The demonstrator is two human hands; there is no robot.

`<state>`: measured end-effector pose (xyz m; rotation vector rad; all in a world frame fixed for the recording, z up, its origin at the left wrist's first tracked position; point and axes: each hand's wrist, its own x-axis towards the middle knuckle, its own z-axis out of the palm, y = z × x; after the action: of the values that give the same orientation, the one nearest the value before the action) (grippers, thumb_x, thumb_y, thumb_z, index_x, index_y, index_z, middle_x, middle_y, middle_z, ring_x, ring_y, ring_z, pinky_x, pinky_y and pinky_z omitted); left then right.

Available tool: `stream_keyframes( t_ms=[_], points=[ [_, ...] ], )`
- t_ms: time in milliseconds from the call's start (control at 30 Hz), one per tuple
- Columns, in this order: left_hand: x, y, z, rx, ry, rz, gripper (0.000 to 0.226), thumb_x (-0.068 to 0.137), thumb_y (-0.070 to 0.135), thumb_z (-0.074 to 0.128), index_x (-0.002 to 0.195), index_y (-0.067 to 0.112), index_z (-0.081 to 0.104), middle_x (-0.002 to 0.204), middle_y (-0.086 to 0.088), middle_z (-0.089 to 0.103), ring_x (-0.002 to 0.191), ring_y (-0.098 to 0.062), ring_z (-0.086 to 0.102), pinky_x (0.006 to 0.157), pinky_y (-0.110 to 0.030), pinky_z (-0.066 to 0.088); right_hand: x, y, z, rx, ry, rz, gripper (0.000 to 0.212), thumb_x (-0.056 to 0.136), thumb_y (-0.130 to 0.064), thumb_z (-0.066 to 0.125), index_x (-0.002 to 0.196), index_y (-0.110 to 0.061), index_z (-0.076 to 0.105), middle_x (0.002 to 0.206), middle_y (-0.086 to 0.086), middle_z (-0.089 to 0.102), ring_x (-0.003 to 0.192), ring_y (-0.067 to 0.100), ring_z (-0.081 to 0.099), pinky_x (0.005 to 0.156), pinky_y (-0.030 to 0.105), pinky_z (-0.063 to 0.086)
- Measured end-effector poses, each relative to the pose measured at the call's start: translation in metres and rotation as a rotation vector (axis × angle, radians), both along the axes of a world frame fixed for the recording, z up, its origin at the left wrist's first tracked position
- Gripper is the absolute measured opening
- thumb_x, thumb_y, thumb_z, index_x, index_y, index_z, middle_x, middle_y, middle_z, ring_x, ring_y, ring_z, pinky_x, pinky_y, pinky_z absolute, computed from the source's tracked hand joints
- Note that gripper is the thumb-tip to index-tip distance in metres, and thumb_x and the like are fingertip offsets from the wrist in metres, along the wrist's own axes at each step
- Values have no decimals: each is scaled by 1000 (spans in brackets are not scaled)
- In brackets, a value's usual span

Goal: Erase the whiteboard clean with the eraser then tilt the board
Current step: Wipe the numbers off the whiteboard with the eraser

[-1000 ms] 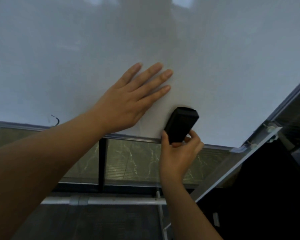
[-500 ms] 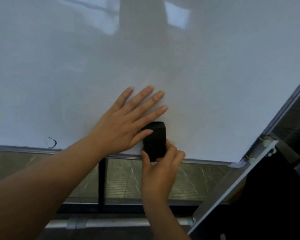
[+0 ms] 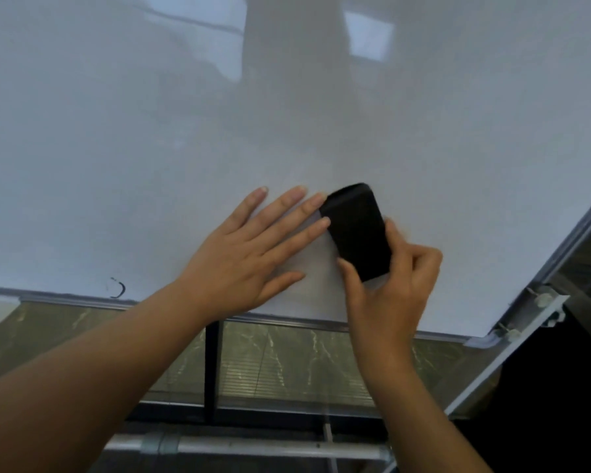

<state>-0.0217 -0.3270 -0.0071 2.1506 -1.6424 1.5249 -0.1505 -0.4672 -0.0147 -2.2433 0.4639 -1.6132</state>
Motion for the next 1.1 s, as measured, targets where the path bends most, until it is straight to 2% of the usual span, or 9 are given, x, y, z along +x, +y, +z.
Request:
stream_keyframes(
  t_ms=[133,267,367,467,600,767,900,1100],
  points=[
    [-4,1,1,-8,21,26,65,103,45,29,152,6,16,159,-11,17,147,-26,19,119,-49,17,-4,-11,0,-146,38,5,69,69,-7,84,130,0,53,99,23,50,91,30,45,80,25,34],
    [-9,2,0,-22,74,37,66,103,46,31,152,2,19,159,-14,19,148,-28,20,120,-48,18,-1,-9,-22,-403,178,63,62,64,-7,87,122,-5,63,94,23,58,90,28,42,76,36,37],
    [-12,8,-5,-4,81,42,64,103,46,28,151,4,23,159,-13,20,148,-26,20,120,-46,16,-3,-8,-45,-592,328,98,63,60,-12,90,118,-11,67,91,19,63,91,28,43,77,37,34],
    [-14,17,-12,26,67,83,63,103,46,30,151,6,23,159,-10,17,148,-25,19,120,-46,14,-4,-13,-53,-703,347,125,60,62,-15,89,118,-11,67,92,19,61,90,30,43,76,39,33],
    [-10,42,-24,41,80,142,62,103,44,32,152,7,21,160,-9,16,148,-24,18,121,-49,11,9,-7,-51,-794,297,208,54,70,-18,83,120,-9,66,103,15,45,89,32,43,75,40,33],
    [3,100,-36,-61,144,301,56,105,35,27,154,9,15,161,-11,13,149,-26,13,121,-50,6,24,12,-50,-829,308,264,51,68,-15,85,115,-4,68,103,23,60,92,32,45,74,40,35],
    [20,152,-43,-155,229,453,56,104,32,25,154,8,15,161,-13,15,149,-26,13,120,-51,5,35,27,-55,-857,302,296,52,68,-16,84,115,-3,68,109,16,43,89,32,45,68,41,46],
    [45,196,-61,-3,128,445,57,103,32,27,153,9,15,159,-11,13,147,-28,15,118,-54,12,54,59,-59,-835,308,312,59,62,-17,87,115,-3,67,108,15,42,87,32,44,67,42,46]
  ],
)
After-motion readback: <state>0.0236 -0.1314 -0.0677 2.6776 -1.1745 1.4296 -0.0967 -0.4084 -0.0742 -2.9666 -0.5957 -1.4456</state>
